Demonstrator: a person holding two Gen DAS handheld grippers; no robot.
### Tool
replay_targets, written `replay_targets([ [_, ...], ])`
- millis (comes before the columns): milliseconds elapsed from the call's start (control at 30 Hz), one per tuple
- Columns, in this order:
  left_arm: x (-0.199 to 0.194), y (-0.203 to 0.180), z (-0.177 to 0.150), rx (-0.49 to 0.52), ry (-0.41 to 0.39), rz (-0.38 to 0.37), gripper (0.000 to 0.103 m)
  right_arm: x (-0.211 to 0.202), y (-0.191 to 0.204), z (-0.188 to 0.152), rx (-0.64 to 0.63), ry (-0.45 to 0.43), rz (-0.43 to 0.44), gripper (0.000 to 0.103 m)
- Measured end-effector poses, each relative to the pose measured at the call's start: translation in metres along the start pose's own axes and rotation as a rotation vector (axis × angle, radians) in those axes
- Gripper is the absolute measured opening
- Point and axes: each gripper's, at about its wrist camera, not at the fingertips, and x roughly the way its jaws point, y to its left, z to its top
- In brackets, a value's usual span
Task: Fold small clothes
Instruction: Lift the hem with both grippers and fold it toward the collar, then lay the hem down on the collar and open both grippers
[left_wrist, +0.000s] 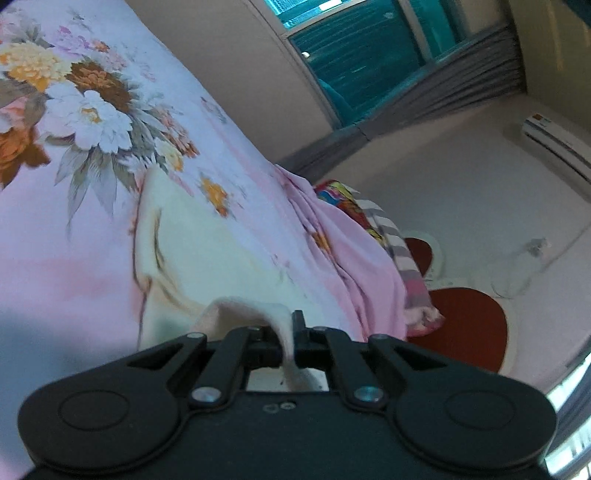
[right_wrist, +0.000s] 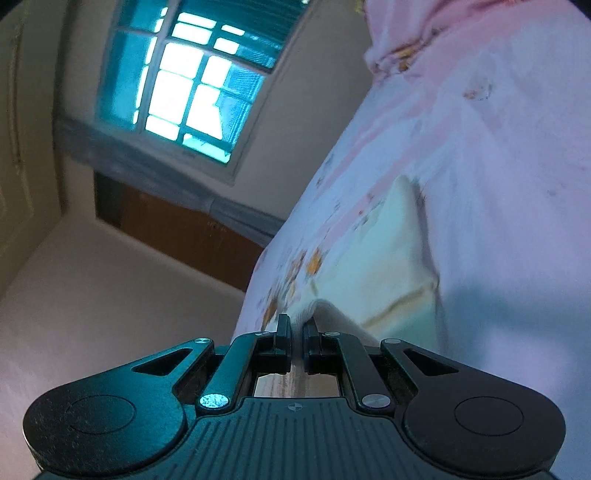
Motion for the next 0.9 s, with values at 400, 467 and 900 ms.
replay_targets([
  [400,0.082,0.071,0.035,-0.144,0.002,0.174,0.010,0.091,-0.087,0.056,0.186,0.028,-0.110,0.011],
  [467,0.076,0.073,0.032,-0.160,0.002,0.134,0.017,0.086,-0.094,0.056,0.201,0.033,-0.076,0.012],
  [900,0.088,0.051,0.026,-0.083,0.095,0.060,0.009,0.078,-0.054,0.041,-0.074,0.142,-0.133,0.005],
])
